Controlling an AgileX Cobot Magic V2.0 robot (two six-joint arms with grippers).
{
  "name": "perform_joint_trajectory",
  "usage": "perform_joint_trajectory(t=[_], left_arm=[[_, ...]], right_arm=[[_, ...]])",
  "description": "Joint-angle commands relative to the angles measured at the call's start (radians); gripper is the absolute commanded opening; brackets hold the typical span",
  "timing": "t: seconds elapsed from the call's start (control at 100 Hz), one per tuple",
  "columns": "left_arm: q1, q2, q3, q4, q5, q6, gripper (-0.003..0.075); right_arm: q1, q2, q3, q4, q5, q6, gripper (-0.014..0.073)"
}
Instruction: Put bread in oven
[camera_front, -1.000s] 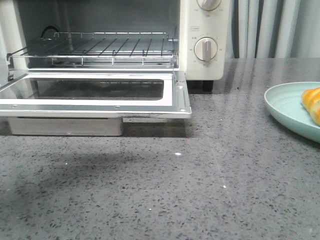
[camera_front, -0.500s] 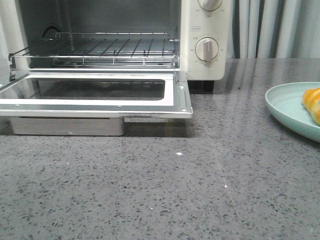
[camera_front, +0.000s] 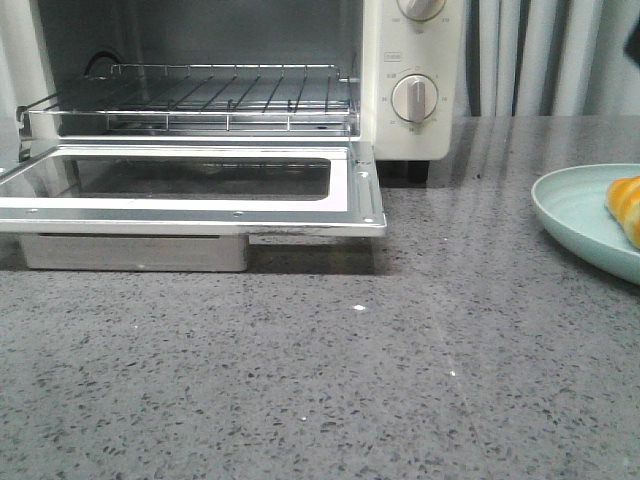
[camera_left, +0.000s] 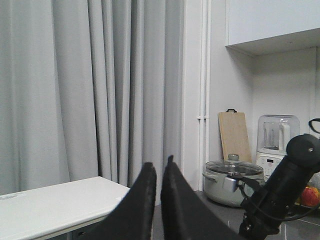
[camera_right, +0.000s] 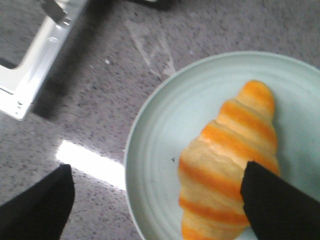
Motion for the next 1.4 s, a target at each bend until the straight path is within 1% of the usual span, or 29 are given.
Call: perform_joint_trajectory(t=[0.0, 0.08, 0.16, 0.52, 0.83, 0.9, 1.04, 1.2, 1.39], left_arm=[[-0.006, 0.009, -0.033, -0.03, 0.013, -0.006, -0.002], [-0.006, 0.009, -0.033, -0.028, 0.013, -0.006, -0.002], [-0.006, 0.009, -0.033, -0.028, 0.013, -0.006, -0.002], [-0.006, 0.011, -0.033, -0.028, 0.02, -0.006, -0.002], [-0.006, 0.011, -0.033, -0.028, 0.023, -0.006, -0.002], [-0.006, 0.011, -0.033, -0.028, 0.023, -0.006, -0.002], [-0.006, 0.011, -0.033, -0.028, 0.026, -0.006, -0.002], [-0.006, 0.011, -0.033, -0.028, 0.027, -0.006, -0.002], [-0.006, 0.011, -0.033, -0.028, 0.027, -0.006, -0.002]], right_arm=[[0.001, 0.029, -0.025, -0.06, -0.011, 0.057, 0.0615], [0.001, 0.058, -0.025, -0.114, 0.008, 0.093, 0.0615], [0.001, 0.074, -0.025, -0.137, 0.01, 0.113, 0.0615], [0.001, 0.109, -0.025, -0.166, -0.057, 0.115, 0.0615], [0.001, 0.152, -0.025, -0.166, -0.043, 0.116, 0.0605], [0.001, 0.161, -0.025, -0.166, -0.033, 0.116, 0.0561], [0.001, 0.177, -0.025, -0.166, -0.015, 0.116, 0.0439], [0.001, 0.188, -0.025, -0.166, 0.013, 0.116, 0.0321], [0.001, 0.187, -0.025, -0.166, 0.031, 0.116, 0.0146]])
